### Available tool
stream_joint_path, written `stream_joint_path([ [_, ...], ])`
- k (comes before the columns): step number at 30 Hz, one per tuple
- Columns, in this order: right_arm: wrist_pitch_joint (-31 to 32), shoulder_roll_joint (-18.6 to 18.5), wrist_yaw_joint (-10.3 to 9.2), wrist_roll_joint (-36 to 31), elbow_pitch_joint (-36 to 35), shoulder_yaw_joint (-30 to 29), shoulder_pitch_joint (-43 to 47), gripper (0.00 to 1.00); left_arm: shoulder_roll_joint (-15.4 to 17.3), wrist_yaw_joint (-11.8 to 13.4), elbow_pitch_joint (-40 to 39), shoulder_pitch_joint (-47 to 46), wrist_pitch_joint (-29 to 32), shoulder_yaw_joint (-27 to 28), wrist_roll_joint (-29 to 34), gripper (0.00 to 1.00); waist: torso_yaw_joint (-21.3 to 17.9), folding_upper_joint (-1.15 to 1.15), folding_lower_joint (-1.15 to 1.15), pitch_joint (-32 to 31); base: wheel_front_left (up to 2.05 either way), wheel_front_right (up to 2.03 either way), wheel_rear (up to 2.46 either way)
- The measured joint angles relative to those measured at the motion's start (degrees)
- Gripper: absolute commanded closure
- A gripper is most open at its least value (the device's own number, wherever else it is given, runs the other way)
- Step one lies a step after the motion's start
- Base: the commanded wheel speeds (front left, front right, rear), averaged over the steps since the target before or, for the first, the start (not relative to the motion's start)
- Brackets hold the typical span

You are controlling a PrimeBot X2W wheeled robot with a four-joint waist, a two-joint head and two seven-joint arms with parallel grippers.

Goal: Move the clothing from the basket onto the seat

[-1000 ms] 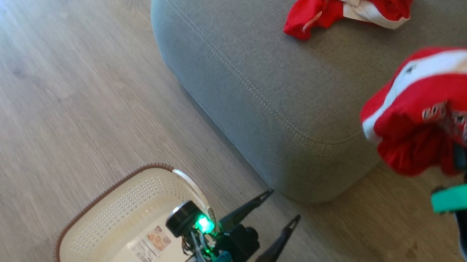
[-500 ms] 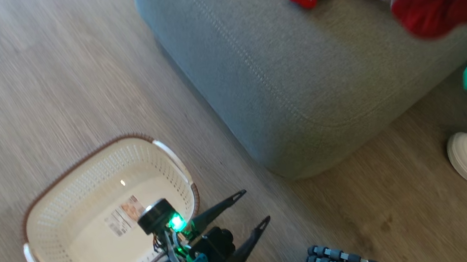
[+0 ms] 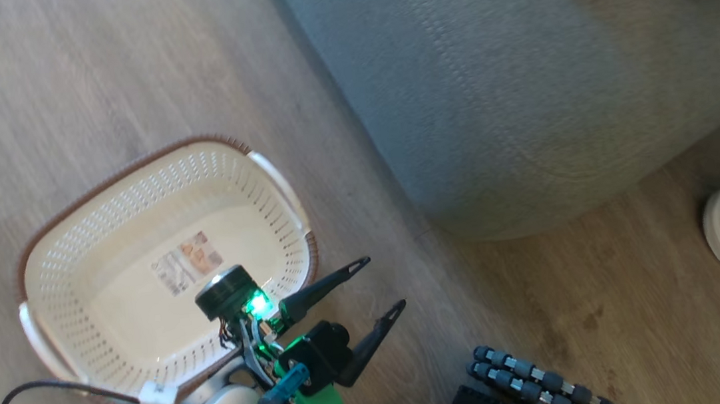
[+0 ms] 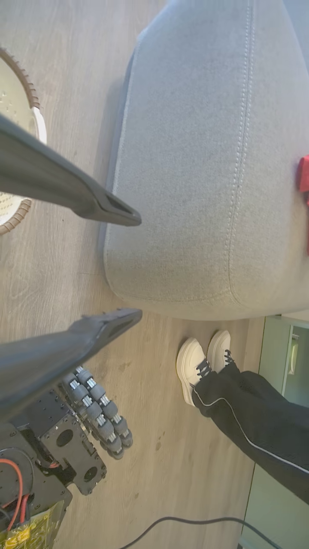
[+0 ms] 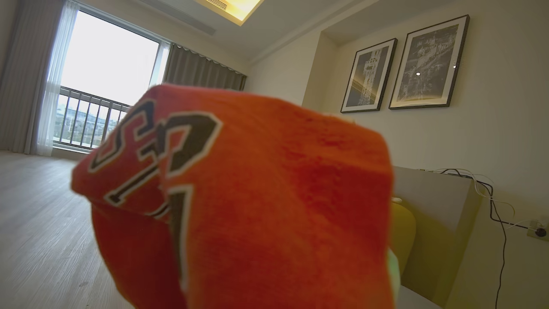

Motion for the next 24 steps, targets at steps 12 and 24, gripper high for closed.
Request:
stream_joint_path([
  [12,-0.01,-5.3,0.0,-1.08,18.7,-10.98,-10.95,1.0,0.78,0.0,-1.0,-1.41,0.0,0.27,0.53,0.0,5.64,0.0,0.0,5.94,0.0,0.0,0.0],
  [24,-0.01,-5.26,0.0,-2.65,37.66,-16.47,-15.11,1.0,0.89,0.05,-1.68,-2.38,0.0,0.75,0.53,0.0,7.88,0.0,0.0,9.98,0.0,0.0,0.0],
])
